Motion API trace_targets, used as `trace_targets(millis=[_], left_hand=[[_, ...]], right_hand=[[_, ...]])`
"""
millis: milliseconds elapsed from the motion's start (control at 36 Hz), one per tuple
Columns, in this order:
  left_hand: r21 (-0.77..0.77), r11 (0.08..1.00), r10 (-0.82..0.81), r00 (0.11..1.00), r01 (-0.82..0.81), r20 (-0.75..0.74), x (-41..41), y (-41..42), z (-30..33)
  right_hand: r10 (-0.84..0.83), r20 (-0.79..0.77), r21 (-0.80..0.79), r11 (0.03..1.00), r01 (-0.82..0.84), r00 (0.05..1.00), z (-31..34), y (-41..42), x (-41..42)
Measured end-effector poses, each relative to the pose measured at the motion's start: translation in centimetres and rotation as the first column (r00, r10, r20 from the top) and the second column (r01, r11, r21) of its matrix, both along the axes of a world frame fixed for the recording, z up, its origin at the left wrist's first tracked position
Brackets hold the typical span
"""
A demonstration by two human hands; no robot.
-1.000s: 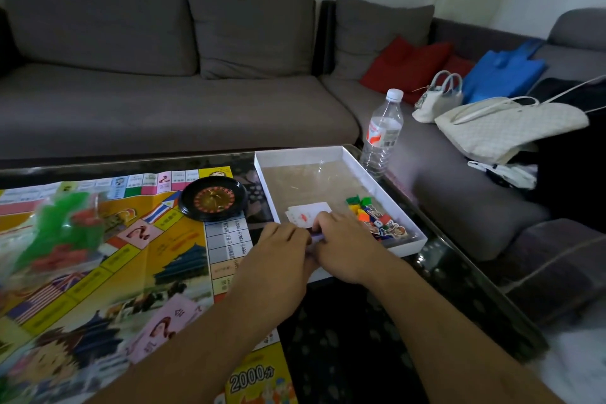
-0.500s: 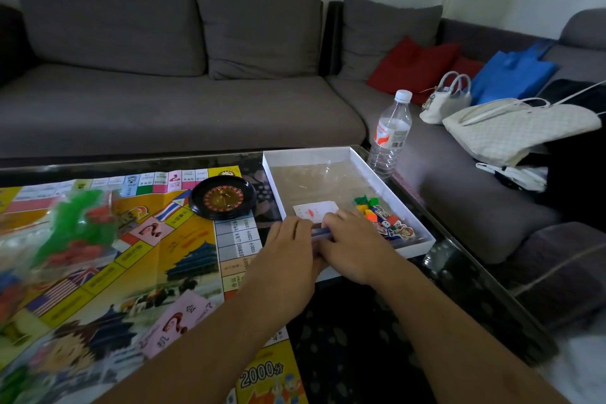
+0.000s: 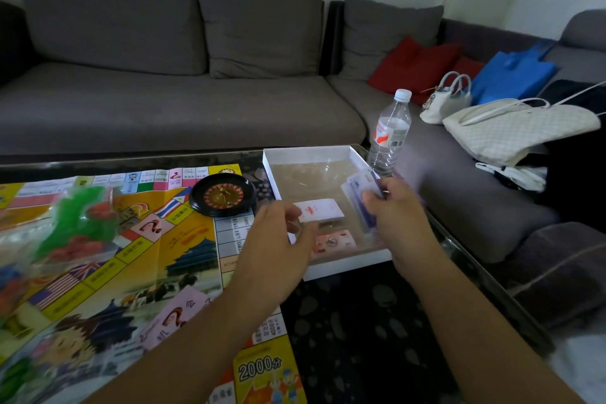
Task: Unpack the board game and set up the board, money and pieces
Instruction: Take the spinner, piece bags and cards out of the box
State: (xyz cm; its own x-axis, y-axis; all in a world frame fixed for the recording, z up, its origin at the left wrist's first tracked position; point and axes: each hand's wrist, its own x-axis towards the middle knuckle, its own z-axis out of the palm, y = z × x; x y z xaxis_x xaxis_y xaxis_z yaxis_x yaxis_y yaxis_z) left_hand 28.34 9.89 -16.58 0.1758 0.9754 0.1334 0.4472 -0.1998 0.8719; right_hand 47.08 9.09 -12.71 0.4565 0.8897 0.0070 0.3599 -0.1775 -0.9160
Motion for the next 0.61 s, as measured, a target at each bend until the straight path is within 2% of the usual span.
trace_targets(millis=[56,111,167,222,250,306,417,500,611], left_hand=[[-0.141,0.990,0.011,0.987,0.012,0.159,0.3,-0.3,1.1],[-0.317,0.941,0.007,0.934,0.114,0.356,0.7,-0.7,2.1],[-0.416,0.869,0.027,0.814,0.268,0.580,1.3,-1.2,2.8],[-0.461,0.827,0.115,0.705,0.322,0.700,1.6,-1.7,3.4],[-0.491,0.817,0.176,0.680,0.303,0.712,1.6,-1.7,3.6],[-0.530,0.806,0.249,0.659,0.266,0.709,1.2,-1.7,3.8],[-0.593,0.782,0.335,0.673,0.192,0.660,0.0,-1.3,3.9],[-0.624,0.768,0.372,0.693,0.143,0.617,-0.5,-1.0,3.6],[-0.638,0.756,0.348,0.736,0.147,0.581,-0.6,-0.5,2.6]], right_hand=[[0.017,-0.154,-0.041,0.999,-0.024,0.988,0.3,0.0,-1.0],[0.066,-0.271,-0.042,0.996,-0.081,0.960,0.4,-0.3,-2.7],[0.148,-0.324,-0.031,0.986,-0.166,0.934,0.4,-0.7,-4.9],[0.224,-0.283,-0.050,0.967,-0.248,0.932,0.2,-1.0,-6.6],[0.273,-0.211,-0.066,0.954,-0.292,0.939,0.3,-1.2,-7.2],[0.357,0.057,-0.098,0.932,-0.350,0.933,0.8,-1.4,-7.3],[0.283,0.458,-0.115,0.959,-0.260,0.842,0.4,-1.0,-4.9],[0.319,0.568,-0.268,0.943,-0.197,0.759,-0.7,-0.6,-2.9],[0.456,0.608,-0.412,0.881,-0.233,0.650,-2.5,-0.3,-2.0]])
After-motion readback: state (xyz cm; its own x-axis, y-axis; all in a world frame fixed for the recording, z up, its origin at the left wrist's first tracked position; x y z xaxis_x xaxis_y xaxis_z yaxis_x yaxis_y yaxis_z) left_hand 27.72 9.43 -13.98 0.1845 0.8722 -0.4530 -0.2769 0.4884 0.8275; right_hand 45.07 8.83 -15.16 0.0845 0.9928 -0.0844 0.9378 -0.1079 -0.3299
